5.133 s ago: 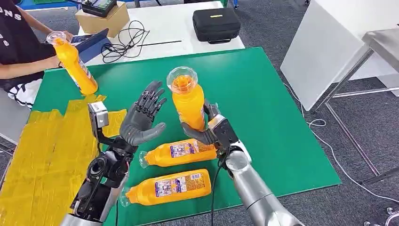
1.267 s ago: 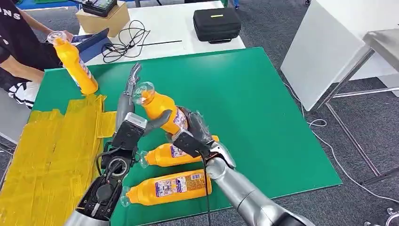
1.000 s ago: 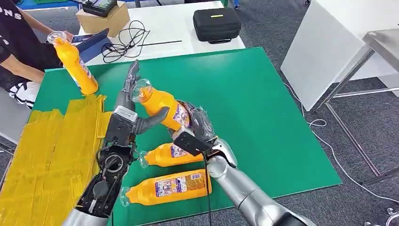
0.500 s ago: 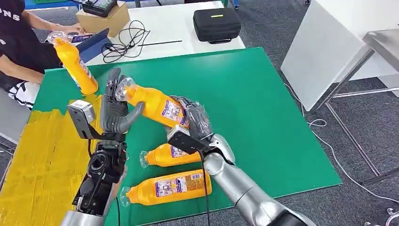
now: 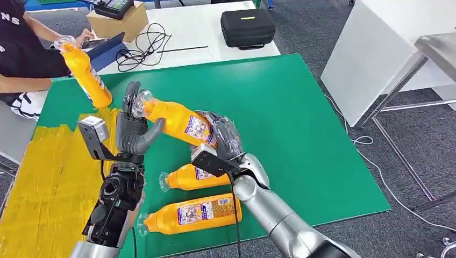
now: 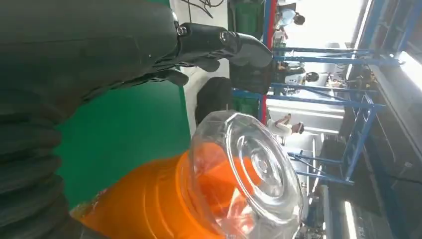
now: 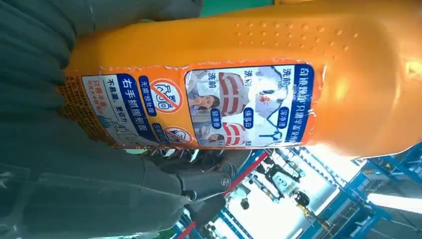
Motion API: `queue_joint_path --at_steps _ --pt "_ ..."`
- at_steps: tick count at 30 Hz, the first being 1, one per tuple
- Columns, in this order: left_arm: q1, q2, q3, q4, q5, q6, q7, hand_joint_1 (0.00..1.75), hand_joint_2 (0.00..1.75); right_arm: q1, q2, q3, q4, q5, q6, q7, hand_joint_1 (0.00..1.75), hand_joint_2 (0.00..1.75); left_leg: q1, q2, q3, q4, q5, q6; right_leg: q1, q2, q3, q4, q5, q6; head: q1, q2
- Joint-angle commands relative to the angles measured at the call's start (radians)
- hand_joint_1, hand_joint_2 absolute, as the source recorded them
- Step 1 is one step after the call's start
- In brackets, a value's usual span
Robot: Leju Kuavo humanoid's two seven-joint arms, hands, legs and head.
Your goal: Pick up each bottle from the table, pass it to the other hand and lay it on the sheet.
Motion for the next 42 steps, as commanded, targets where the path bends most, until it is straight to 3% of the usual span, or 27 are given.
queue_joint_path --at_steps 1,9,25,42 --pt "0.006 0.041 -0.034 0.056 -0.002 -0.016 0.013 0.0 1.75 -0.055 -0.009 0.005 0.019 0.005 0.005 -0.027 1.75 1.75 0.001 0.005 0.008 0.0 -0.004 -0.003 0.001 0.003 0.007 0.0 -0.003 -0.002 0.0 0.0" --pt "0.014 0.034 -0.092 0.032 0.049 -0.119 0.022 0.0 1.75 -0.066 0.0 0.005 0.046 0.013 0.02 -0.038 1.75 1.75 0.0 0.003 0.004 0.0 -0.002 -0.002 0.0 0.002 0.004 0.0 -0.001 -0.001 0.0 0.0" --pt "0.009 0.027 -0.146 0.001 0.039 -0.116 0.03 0.0 1.75 -0.056 0.004 0.015 0.047 0.032 0.022 -0.023 1.75 1.75 0.001 0.001 0.004 0.0 -0.002 -0.002 0.001 0.0 0.003 0.0 -0.001 -0.001 0.0 0.0" --pt "0.007 0.031 -0.148 -0.026 0.046 -0.057 0.014 0.0 1.75 -0.093 0.049 0.114 0.171 0.065 0.088 -0.015 1.75 1.75 0.001 0.002 0.003 0.0 -0.001 -0.001 0.001 0.001 0.002 0.0 -0.001 -0.001 0.0 0.0"
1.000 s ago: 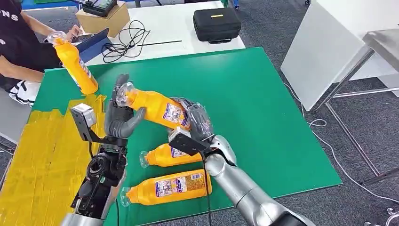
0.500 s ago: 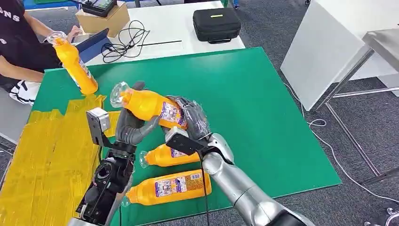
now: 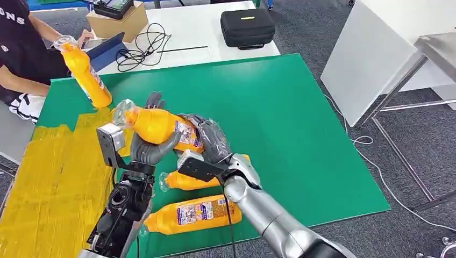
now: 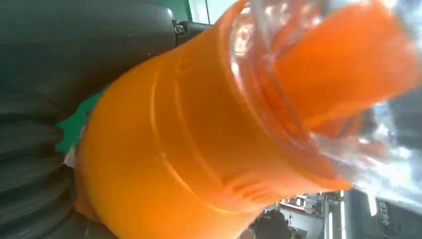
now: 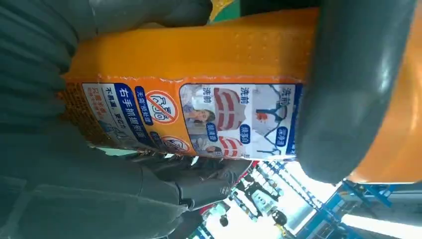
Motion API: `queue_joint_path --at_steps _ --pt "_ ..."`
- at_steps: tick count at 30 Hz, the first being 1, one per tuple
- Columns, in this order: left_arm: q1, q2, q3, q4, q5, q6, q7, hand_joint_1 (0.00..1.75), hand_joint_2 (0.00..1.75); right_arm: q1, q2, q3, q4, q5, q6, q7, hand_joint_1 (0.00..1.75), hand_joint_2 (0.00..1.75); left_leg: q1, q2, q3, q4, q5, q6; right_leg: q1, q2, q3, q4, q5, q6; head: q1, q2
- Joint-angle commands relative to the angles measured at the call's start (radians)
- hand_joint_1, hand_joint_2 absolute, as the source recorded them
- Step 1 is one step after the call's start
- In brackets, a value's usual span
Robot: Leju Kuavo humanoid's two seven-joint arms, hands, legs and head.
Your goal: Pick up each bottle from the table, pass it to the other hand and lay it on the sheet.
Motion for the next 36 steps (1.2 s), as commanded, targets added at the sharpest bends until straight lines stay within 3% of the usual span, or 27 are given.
queue_joint_path --at_steps 1,5,6,7,8,30,31,32,33,36 --pt "-0.041 0.026 -0.028 0.021 0.003 0.005 0.002 0.0 1.75 -0.069 0.006 0.075 0.136 0.001 0.005 0.001 1.75 1.75 0.001 0.002 0.005 0.001 -0.003 -0.002 0.002 0.0 0.005 0.0 -0.002 -0.001 0.0 0.0" --pt "-0.05 0.021 -0.033 0.034 0.003 0.005 0.002 0.0 1.75 -0.067 0.005 0.08 0.14 -0.005 -0.006 -0.002 1.75 1.75 0.002 0.002 0.006 0.001 -0.003 -0.002 0.002 0.0 0.007 0.0 -0.003 -0.002 0.0 0.0" --pt "-0.051 0.02 -0.035 0.036 0.003 0.005 0.002 0.33 1.75 -0.064 0.004 0.082 0.134 -0.005 -0.013 0.002 1.75 1.75 0.001 0.001 0.004 0.0 -0.002 -0.002 0.001 0.0 0.004 0.0 -0.001 -0.001 0.0 0.0" --pt "-0.052 0.02 -0.037 0.038 0.004 0.002 0.001 1.45 1.75 -0.062 0.001 0.083 0.131 -0.007 -0.016 0.005 1.75 1.75 0.002 0.001 0.006 0.001 -0.003 -0.003 0.002 0.0 0.007 0.0 -0.003 -0.002 0.0 0.0" --pt "-0.052 0.02 -0.037 0.038 0.004 0.002 0.001 1.75 1.75 -0.062 0.001 0.083 0.131 -0.007 -0.016 0.005 1.75 1.75 0.001 0.001 0.004 0.0 -0.002 -0.002 0.001 -0.001 0.004 -0.001 -0.002 -0.001 0.0 0.0" --pt "-0.008 0.027 0.003 -0.03 0.006 0.029 -0.016 1.75 1.75 -0.035 0.002 0.081 0.086 -0.005 -0.017 0.022 1.75 1.75 0.001 0.001 0.005 0.0 -0.002 -0.002 0.002 0.0 0.005 -0.001 -0.002 -0.002 0.0 0.0" --pt "-0.008 0.029 0.009 -0.033 0.007 0.032 -0.016 1.75 1.75 -0.037 0.002 0.079 0.084 -0.004 -0.028 0.019 0.51 1.75 0.001 0.001 0.003 0.0 -0.001 -0.002 0.001 0.0 0.003 -0.001 -0.001 -0.001 0.0 0.0" --pt "-0.009 0.032 0.01 -0.033 0.007 0.031 -0.016 1.75 1.75 -0.039 0.002 0.079 0.084 -0.004 -0.028 0.019 0.51 1.75 0.001 0.002 0.005 0.0 -0.003 -0.002 0.002 0.0 0.005 0.0 -0.002 -0.002 0.0 0.0" --pt "-0.007 0.033 0.022 -0.038 0.01 0.036 -0.019 1.75 1.75 -0.037 0.002 0.072 0.076 -0.008 -0.04 0.015 0.0 1.75 0.001 0.001 0.003 0.0 -0.002 -0.002 0.001 0.0 0.003 0.0 -0.001 -0.001 0.0 0.0" --pt "0.014 0.04 0.064 -0.066 -0.001 0.059 -0.038 1.75 1.75 -0.018 -0.02 0.062 0.006 -0.009 -0.07 0.002 0.0 1.75 0.001 0.003 0.005 0.0 -0.003 -0.002 0.001 0.001 0.005 0.0 -0.002 -0.002 0.0 0.0"
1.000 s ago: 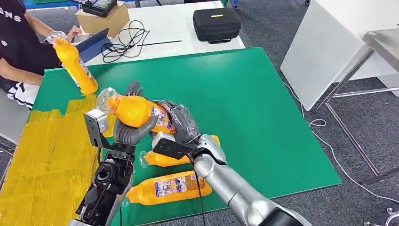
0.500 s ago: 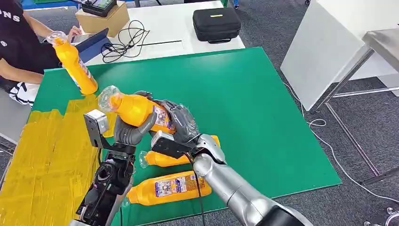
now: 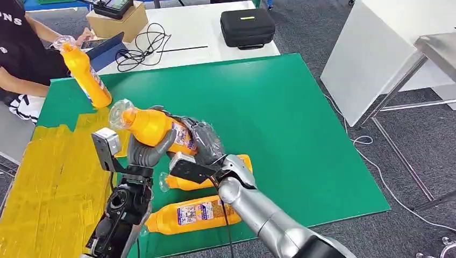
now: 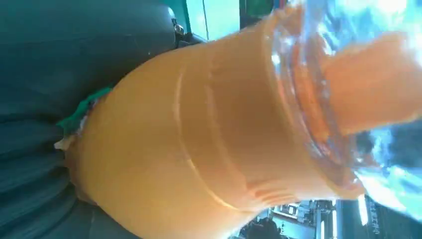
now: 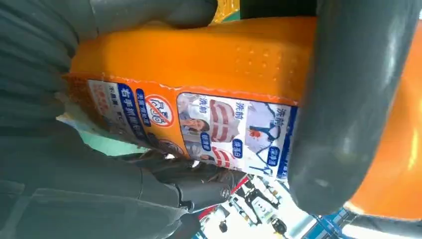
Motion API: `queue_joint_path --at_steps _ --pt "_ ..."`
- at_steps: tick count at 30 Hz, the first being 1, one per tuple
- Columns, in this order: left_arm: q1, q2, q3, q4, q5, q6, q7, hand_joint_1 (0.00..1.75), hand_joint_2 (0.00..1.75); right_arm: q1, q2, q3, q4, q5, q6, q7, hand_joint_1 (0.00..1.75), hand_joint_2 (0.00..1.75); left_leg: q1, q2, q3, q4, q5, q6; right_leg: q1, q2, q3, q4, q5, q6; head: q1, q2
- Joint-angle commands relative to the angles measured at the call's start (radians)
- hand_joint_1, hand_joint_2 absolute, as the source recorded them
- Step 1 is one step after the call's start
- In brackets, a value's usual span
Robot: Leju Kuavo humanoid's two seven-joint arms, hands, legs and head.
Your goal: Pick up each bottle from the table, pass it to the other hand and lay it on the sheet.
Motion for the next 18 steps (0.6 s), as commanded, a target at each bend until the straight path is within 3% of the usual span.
queue_joint_path --at_steps 1,11,15,16,18 --pt "-0.005 0.044 0.068 -0.036 -0.008 0.03 -0.019 1.75 1.75 0.006 -0.046 0.019 -0.064 -0.003 -0.038 -0.016 0.0 1.75 0.001 0.002 0.003 0.0 -0.001 -0.002 0.001 0.0 0.003 -0.001 -0.001 -0.001 0.0 0.0" --pt "0.035 0.071 0.176 -0.136 -0.121 0.132 -0.058 1.75 1.75 0.139 -0.179 -0.046 -0.492 0.049 -0.07 0.054 0.0 1.75 0.001 -0.001 0.002 0.0 -0.001 -0.001 0.001 -0.002 0.003 0.0 -0.002 -0.001 0.0 0.0" --pt "0.051 0.088 0.212 -0.189 -0.315 0.275 -0.092 1.75 1.75 0.188 -0.217 -0.08 -0.602 0.11 -0.105 0.077 0.0 1.75 0.001 0.0 0.002 0.0 -0.002 -0.002 0.001 -0.001 0.003 -0.001 -0.002 -0.001 0.0 0.0" --pt "0.048 0.102 0.217 -0.195 -0.478 0.366 -0.091 1.75 1.75 0.21 -0.228 -0.096 -0.636 0.163 -0.125 0.089 0.0 1.75 0.001 0.0 0.006 0.001 -0.004 -0.002 0.002 -0.002 0.007 0.0 -0.004 -0.002 0.0 0.0" --pt "0.042 0.123 0.225 -0.21 -0.617 0.41 -0.065 1.75 1.75 0.245 -0.25 -0.115 -0.69 0.214 -0.131 0.106 0.0 1.75 0.002 0.0 0.005 0.001 -0.004 -0.003 0.002 -0.002 0.006 0.0 -0.004 -0.002 0.0 0.0"
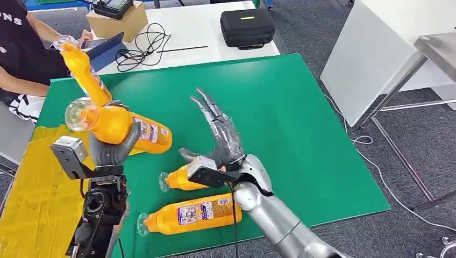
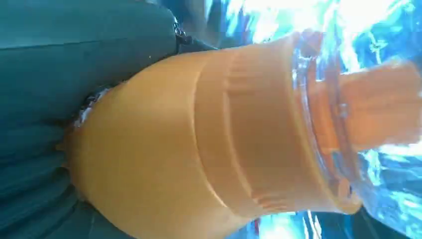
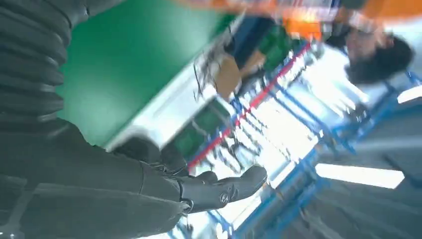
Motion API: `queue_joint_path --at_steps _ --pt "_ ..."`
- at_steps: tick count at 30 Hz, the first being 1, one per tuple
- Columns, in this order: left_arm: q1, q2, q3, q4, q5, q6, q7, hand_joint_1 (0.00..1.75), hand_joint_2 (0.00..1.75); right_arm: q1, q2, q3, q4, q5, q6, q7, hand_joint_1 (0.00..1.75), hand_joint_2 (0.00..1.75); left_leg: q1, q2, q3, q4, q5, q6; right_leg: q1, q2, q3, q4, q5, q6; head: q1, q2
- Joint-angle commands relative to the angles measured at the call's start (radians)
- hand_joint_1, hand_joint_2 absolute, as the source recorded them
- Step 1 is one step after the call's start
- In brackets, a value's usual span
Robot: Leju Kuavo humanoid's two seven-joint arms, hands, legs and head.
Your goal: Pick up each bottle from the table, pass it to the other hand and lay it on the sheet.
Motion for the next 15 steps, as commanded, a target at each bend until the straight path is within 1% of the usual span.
queue_joint_path --at_steps 1,2,3,4,5,6,7,8,9,10,11,12,14,15 --pt "-0.015 0.085 0.078 -0.084 -0.47 0.218 0.029 1.75 1.75 0.116 -0.14 -0.08 -0.299 0.162 -0.05 0.059 0.0 1.75 0.001 -0.001 0.004 0.0 -0.002 -0.002 0.002 -0.003 0.005 0.0 -0.002 -0.001 0.0 0.0" --pt "-0.027 0.113 0.069 -0.079 -0.646 0.269 0.052 1.75 1.75 0.132 -0.158 -0.088 -0.318 0.211 -0.055 0.08 0.0 1.75 0.002 -0.001 0.006 0.001 -0.003 -0.003 0.002 -0.003 0.008 0.0 -0.004 -0.002 0.0 0.0" --pt "-0.031 0.112 0.074 -0.087 -0.655 0.267 0.062 1.75 1.75 0.144 -0.166 -0.093 -0.332 0.213 -0.058 0.079 0.0 1.75 0.001 -0.001 0.002 0.0 -0.001 -0.001 0.001 -0.002 0.003 -0.001 -0.001 -0.001 0.0 0.0" --pt "-0.053 0.13 0.071 -0.074 -0.85 0.294 0.131 1.75 1.75 0.163 -0.181 -0.102 -0.351 0.261 -0.053 0.101 0.0 1.75 0.002 0.0 0.005 0.0 -0.003 -0.002 0.002 -0.002 0.006 0.0 -0.003 -0.002 0.0 0.0" --pt "-0.071 0.144 0.066 -0.06 -0.944 0.295 0.168 1.75 1.75 0.175 -0.191 -0.108 -0.363 0.283 -0.051 0.111 0.0 1.75 0.001 0.0 0.003 0.0 -0.002 -0.002 0.001 -0.002 0.004 -0.001 -0.002 -0.001 0.0 0.0" --pt "-0.077 0.145 0.067 -0.056 -0.944 0.295 0.168 1.75 1.75 0.179 -0.194 -0.11 -0.367 0.284 -0.052 0.111 0.0 1.75 0.002 -0.002 0.005 0.001 -0.003 -0.002 0.002 -0.004 0.006 0.0 -0.003 -0.002 0.0 0.0" --pt "-0.105 0.168 0.055 -0.023 -1.104 0.285 0.239 1.75 1.75 0.183 -0.209 -0.112 -0.378 0.309 -0.047 0.127 0.0 1.75 0.001 -0.002 0.003 0.001 -0.001 -0.002 0.002 -0.004 0.004 0.0 -0.002 -0.001 0.0 0.0" --pt "-0.147 0.184 0.051 0.028 -1.185 0.268 0.3 1.75 1.75 0.18 -0.227 -0.115 -0.387 0.318 -0.037 0.145 0.0 1.75 0.002 -0.001 0.004 0.001 -0.002 -0.002 0.002 -0.003 0.005 0.0 -0.003 -0.002 0.0 0.0" --pt "-0.159 0.187 0.051 0.038 -1.184 0.267 0.3 1.75 1.75 0.179 -0.23 -0.117 -0.389 0.318 -0.035 0.147 0.0 1.75 0.001 -0.002 0.001 0.0 0.0 -0.001 0.001 -0.003 0.002 0.0 -0.001 -0.001 0.0 0.0" --pt "-0.22 0.217 0.03 0.133 -1.376 0.222 0.411 1.75 1.75 0.155 -0.244 -0.116 -0.383 0.326 -0.025 0.16 0.0 1.75 0.001 -0.002 0.002 0.001 -0.001 -0.002 0.001 -0.003 0.003 0.0 -0.002 -0.001 0.0 0.0" --pt "-0.257 0.223 0.017 0.192 -1.433 0.195 0.443 1.75 1.75 0.138 -0.243 -0.117 -0.375 0.329 -0.014 0.169 0.0 1.75 0.001 -0.002 0.001 0.001 0.0 -0.002 0.001 -0.004 0.002 0.001 -0.001 -0.001 0.0 0.0" --pt "-0.281 0.219 0.015 0.239 -1.437 0.215 0.446 1.75 1.75 0.127 -0.239 -0.122 -0.37 0.33 -0.006 0.171 0.0 1.75 0.002 -0.002 0.003 0.001 -0.001 -0.002 0.002 -0.003 0.004 0.001 -0.002 -0.002 0.0 0.0" --pt "-0.332 0.218 -0.007 0.345 -1.479 0.091 0.469 1.75 1.75 0.103 -0.239 -0.118 -0.361 0.344 0.061 0.203 0.0 1.75 0.001 -0.003 0.003 0.001 0.0 -0.002 0.001 -0.004 0.004 0.001 -0.002 -0.002 0.0 0.0" --pt "-0.347 0.214 -0.009 0.373 -1.479 0.091 0.47 1.75 1.75 0.099 -0.236 -0.121 -0.363 0.346 0.068 0.205 0.0 1.75 0.002 -0.002 0.005 0.001 -0.001 -0.003 0.002 -0.004 0.006 0.001 -0.002 -0.002 0.0 0.0"
